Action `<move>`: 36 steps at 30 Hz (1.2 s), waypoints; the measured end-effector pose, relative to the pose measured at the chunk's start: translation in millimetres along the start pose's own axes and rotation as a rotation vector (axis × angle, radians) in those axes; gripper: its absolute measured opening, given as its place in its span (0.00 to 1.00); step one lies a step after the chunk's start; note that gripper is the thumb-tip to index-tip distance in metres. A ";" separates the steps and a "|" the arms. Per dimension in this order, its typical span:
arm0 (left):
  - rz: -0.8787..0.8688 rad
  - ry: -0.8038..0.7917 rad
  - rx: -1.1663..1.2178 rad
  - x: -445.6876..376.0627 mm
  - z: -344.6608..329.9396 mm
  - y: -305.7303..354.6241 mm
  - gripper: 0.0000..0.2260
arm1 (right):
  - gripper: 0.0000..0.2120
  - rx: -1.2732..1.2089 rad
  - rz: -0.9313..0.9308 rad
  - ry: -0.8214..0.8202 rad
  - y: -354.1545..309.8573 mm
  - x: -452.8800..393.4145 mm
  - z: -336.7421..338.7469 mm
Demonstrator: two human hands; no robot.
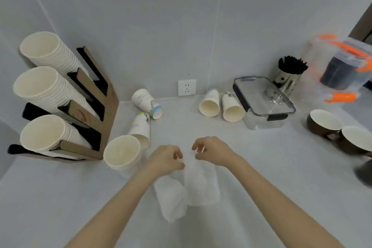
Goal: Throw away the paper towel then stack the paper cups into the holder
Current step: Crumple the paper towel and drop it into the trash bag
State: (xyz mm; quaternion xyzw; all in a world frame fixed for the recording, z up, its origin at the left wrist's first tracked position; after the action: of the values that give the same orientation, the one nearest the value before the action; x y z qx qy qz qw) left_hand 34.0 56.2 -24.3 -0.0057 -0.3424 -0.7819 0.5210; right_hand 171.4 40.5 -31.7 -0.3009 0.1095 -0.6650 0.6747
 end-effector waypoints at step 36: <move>0.505 0.725 0.484 324.4 -48.9 -296.8 0.09 | 0.15 -0.653 0.093 -0.159 -214.2 92.2 -257.9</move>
State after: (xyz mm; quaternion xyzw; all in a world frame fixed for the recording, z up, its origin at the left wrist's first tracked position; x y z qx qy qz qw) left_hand -340.3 -167.3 -100.2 0.3045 -0.2988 -0.4811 0.7659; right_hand -139.5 -101.5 -95.3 -0.5464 0.2775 -0.5378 0.5790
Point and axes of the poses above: each hand's wrist, its own x-axis away from the middle knuckle, its own z-axis out of the back of the hand, y = z × x, the point moved 7 cm from there along -x, towards the middle knuckle, and after that the axes turned 2 degrees about z, right-handed, at the moved point
